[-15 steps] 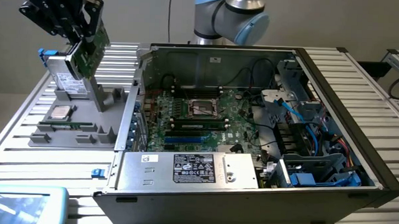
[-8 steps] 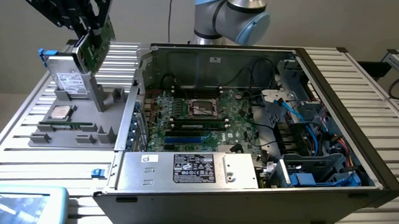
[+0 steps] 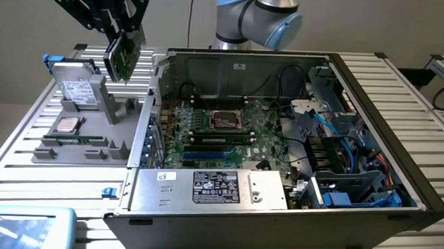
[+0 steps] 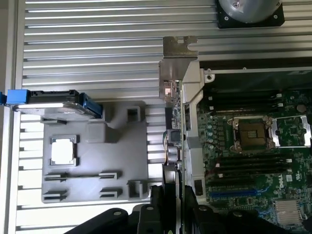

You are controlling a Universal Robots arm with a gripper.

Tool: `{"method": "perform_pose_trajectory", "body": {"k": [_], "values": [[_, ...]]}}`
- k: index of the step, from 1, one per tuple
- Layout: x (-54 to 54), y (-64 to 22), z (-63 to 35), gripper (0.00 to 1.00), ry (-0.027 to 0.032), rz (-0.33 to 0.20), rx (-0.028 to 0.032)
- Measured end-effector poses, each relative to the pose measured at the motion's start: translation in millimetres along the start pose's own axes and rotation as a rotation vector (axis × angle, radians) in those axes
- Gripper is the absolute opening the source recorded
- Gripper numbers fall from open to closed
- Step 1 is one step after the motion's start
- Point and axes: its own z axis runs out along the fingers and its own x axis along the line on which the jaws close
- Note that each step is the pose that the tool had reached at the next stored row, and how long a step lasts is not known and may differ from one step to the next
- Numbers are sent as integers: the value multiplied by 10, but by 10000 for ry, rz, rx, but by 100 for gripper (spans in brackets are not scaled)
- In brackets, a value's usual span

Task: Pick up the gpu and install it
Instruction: 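Pick up the gpu and move the gpu toward the slot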

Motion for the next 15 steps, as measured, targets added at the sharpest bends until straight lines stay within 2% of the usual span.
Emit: {"method": "perform_pose_trajectory", "body": {"k": [15], "values": [[-680, 13, 29, 29, 20, 5, -6]]}}
